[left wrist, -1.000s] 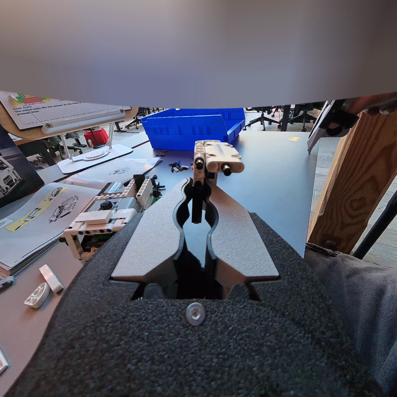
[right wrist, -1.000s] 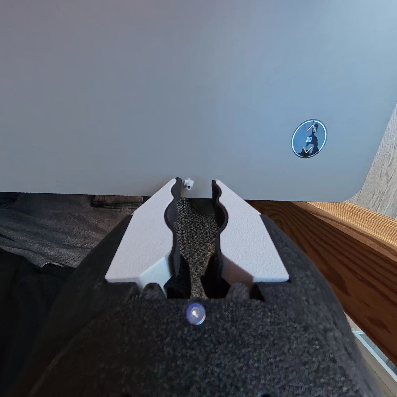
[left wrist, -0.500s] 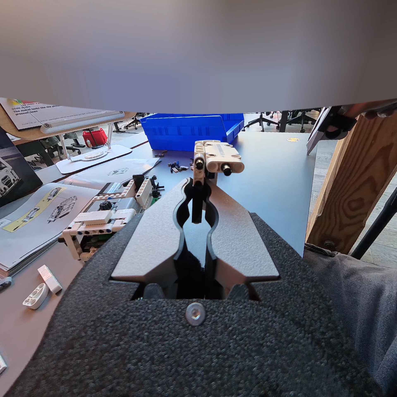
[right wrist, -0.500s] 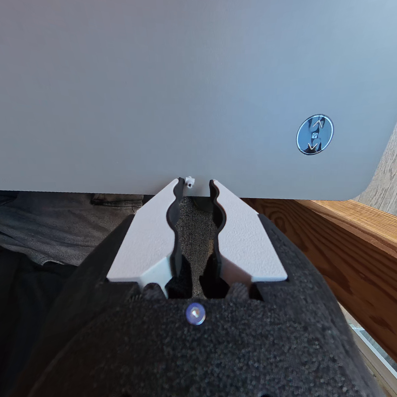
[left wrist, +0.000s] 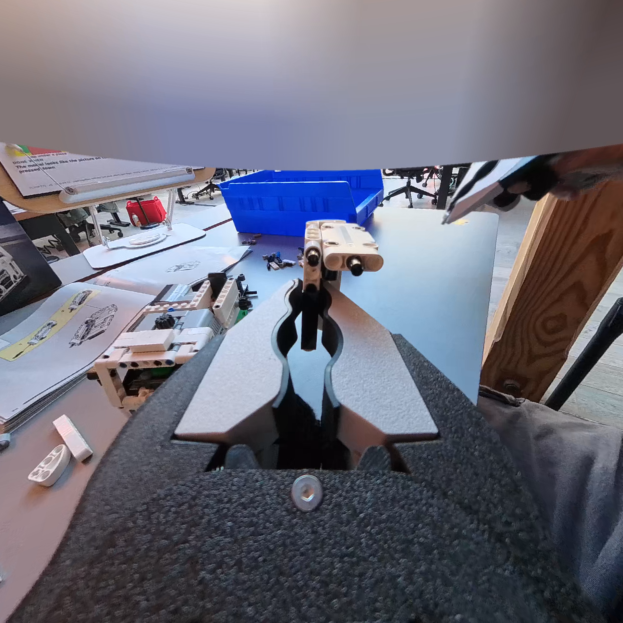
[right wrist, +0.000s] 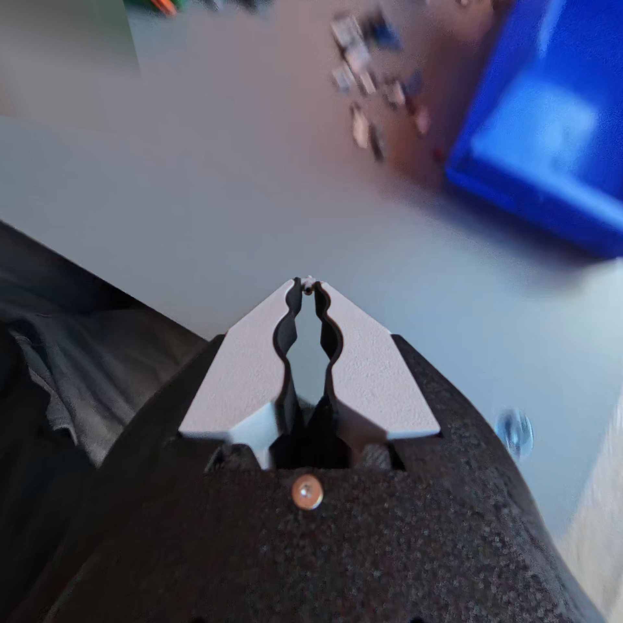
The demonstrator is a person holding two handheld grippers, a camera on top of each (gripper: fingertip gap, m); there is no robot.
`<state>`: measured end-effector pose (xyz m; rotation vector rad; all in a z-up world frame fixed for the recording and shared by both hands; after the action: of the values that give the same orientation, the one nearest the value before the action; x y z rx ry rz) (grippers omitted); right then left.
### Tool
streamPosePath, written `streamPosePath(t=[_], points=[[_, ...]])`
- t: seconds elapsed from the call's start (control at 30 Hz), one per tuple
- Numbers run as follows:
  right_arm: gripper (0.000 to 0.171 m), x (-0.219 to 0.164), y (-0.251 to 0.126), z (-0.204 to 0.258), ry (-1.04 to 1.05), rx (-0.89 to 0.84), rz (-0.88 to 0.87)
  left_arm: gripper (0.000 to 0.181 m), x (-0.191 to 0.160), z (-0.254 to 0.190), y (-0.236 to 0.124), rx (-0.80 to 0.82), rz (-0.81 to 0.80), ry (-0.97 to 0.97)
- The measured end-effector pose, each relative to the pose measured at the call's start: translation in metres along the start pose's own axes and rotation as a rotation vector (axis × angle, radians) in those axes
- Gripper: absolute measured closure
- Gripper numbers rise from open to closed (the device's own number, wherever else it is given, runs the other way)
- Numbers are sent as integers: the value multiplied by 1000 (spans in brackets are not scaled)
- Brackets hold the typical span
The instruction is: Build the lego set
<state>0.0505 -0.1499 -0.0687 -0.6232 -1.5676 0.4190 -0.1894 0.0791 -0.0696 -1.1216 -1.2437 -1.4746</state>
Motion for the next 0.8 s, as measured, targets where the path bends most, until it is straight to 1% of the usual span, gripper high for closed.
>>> streamPosePath(t=[0.03,0.07,0.1,0.2,0.33,0.43,0.53,0.6,0.7,0.8], points=[[164,12,5,13,-85,36,-93,175,0,1,1,2,0,-11],[164,20,10,20,-165,20,-150,175,0,3,2,5,0,-23],[164,28,14,29,-197,32,-216,175,0,4,2,8,0,-36],[164,55,22,67,-94,210,-511,175,0,7,2,18,-7,-67],[164,78,29,109,-97,323,-760,175,1,8,4,8,-19,-128],[164,93,38,133,-154,327,-789,175,1,8,8,-21,-44,-306],[164,107,51,153,-278,209,-790,175,-1,11,11,-26,-67,-480],[165,112,54,166,-323,161,-817,175,-3,15,12,-19,-74,-539],[165,118,62,178,-371,70,-797,173,-5,23,10,-8,-98,-624],[165,119,78,184,-308,66,-761,174,-6,29,8,-8,-128,-689]])
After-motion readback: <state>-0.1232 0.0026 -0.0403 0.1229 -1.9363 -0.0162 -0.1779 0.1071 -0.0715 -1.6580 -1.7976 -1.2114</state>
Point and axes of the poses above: each gripper's, where its closed fingertips meet, y out along the fingers, x out of its top, z = x × y across the jaws, the point moved 6 cm from there along -y, back along the fingers, and after that the axes turned 13 degrees about -z, right-handed, at the moved point
